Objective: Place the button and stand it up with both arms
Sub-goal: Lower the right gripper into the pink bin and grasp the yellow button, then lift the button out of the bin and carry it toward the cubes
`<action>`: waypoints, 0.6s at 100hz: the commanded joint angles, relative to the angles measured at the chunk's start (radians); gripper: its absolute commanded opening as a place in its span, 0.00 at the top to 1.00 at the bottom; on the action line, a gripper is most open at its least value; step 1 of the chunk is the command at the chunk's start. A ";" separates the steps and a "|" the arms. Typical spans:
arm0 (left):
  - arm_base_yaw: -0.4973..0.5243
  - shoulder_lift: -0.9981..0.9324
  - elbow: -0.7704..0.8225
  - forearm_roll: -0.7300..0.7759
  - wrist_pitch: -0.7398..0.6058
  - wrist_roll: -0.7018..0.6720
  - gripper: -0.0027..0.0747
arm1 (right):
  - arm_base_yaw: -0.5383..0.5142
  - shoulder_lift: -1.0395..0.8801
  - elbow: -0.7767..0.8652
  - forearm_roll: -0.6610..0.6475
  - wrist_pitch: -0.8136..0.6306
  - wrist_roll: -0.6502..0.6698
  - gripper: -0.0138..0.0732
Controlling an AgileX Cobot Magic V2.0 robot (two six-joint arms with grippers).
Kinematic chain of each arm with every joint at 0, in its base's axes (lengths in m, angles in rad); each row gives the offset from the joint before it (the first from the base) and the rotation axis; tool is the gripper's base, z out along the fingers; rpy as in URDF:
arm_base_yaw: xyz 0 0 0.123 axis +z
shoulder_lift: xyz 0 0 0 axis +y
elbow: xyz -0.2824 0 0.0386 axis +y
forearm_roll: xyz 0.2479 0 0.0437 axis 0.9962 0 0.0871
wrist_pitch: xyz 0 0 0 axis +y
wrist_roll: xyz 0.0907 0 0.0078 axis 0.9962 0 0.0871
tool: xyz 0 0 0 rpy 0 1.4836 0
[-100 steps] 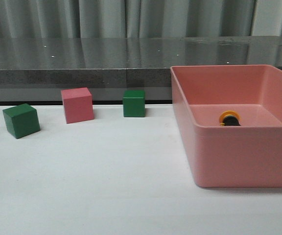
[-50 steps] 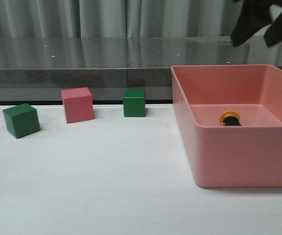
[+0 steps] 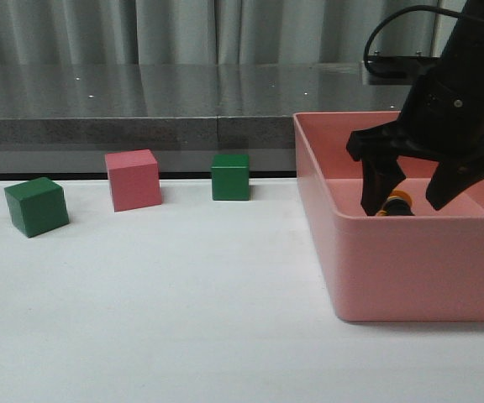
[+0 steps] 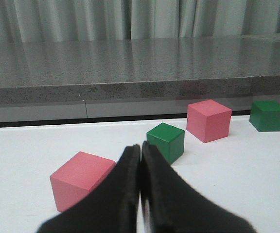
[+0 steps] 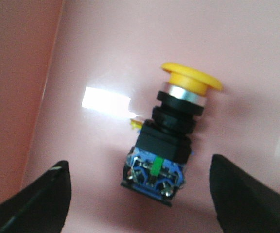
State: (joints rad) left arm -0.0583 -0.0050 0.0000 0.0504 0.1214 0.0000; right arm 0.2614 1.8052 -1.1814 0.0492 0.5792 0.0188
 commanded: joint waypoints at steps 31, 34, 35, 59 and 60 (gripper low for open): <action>-0.002 -0.030 0.046 -0.002 -0.085 -0.009 0.99 | -0.057 0.036 -0.035 -0.008 -0.124 -0.006 0.18; -0.002 -0.030 0.046 -0.002 -0.085 -0.009 0.99 | -0.055 0.037 -0.035 -0.004 -0.132 -0.006 0.18; -0.002 -0.030 0.046 -0.002 -0.085 -0.009 0.99 | -0.055 0.037 -0.035 -0.001 -0.136 -0.006 0.18; -0.002 -0.030 0.046 -0.002 -0.085 -0.009 0.99 | -0.055 0.052 -0.035 0.017 -0.155 -0.006 0.38; -0.002 -0.030 0.046 -0.002 -0.085 -0.009 0.99 | -0.055 0.053 -0.035 0.018 -0.153 -0.006 0.42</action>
State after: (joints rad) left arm -0.0583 -0.0050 0.0000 0.0504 0.1214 0.0000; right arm 0.2090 1.8926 -1.1893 0.0601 0.4551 0.0188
